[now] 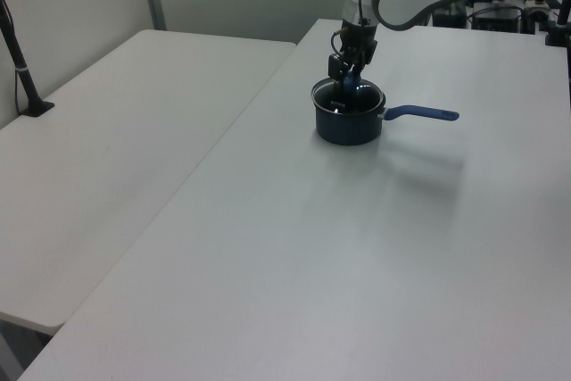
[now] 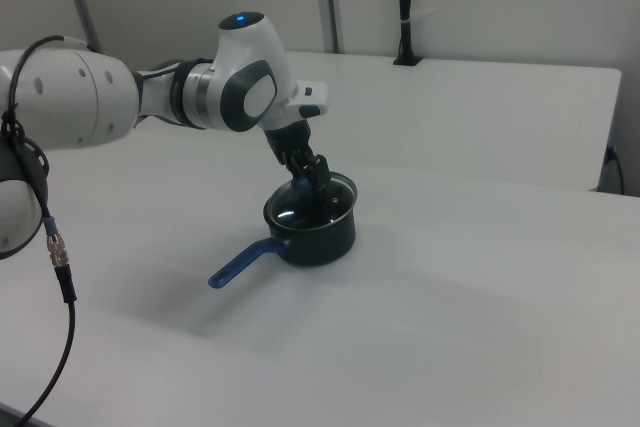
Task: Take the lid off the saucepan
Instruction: 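Lower the gripper onto the blue knob of the glass lid and grasp it, then lift the glass lid up off the navy saucepan rim, then carry the lid beside the saucepan and lower it onto the table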
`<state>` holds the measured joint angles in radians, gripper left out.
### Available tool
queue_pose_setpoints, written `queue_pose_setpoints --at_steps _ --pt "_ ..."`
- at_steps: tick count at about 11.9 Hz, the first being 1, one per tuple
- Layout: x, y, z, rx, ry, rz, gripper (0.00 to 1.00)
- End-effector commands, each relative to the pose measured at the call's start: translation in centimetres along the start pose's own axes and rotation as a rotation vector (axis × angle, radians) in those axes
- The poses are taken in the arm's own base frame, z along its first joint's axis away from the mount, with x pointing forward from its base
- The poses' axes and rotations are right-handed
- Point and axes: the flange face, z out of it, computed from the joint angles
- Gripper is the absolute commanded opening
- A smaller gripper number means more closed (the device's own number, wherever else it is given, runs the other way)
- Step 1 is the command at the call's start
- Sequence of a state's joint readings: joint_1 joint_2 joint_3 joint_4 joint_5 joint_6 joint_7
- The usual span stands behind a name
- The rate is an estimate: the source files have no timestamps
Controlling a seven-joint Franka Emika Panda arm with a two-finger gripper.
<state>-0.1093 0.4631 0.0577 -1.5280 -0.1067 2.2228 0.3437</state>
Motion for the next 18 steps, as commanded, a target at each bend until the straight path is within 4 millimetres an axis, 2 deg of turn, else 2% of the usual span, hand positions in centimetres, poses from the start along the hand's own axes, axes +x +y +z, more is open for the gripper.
queue_pose_setpoints --at_steps 1,3,5,6,7,8,9,10,11,14,18 --pt "0.2 -0.5 -2.6 0.001 0.044 0.002 0.41" --pt "-0.7 -0.9 -5.2 -0.002 0.03 -0.009 0.41" --pt "-3.7 -3.0 -9.1 -0.003 -0.039 -0.069 0.41" --pt "-6.9 -5.0 -10.4 -0.011 -0.088 -0.115 0.41" --pt "-9.9 -6.2 -11.6 -0.019 -0.104 -0.157 0.41" --pt "-12.7 -7.0 -12.4 -0.037 -0.133 -0.19 0.41" --pt "-15.5 -8.8 -12.5 -0.057 -0.176 -0.229 0.41" --pt "-18.8 -10.3 -11.6 -0.078 -0.215 -0.263 0.41" --pt "-20.7 -10.6 -10.3 -0.092 -0.245 -0.281 0.41" --pt "-24.6 -12.1 -6.4 -0.059 -0.29 -0.343 0.41" --pt "-24.7 -11.3 -2.8 -0.018 -0.273 -0.416 0.4"
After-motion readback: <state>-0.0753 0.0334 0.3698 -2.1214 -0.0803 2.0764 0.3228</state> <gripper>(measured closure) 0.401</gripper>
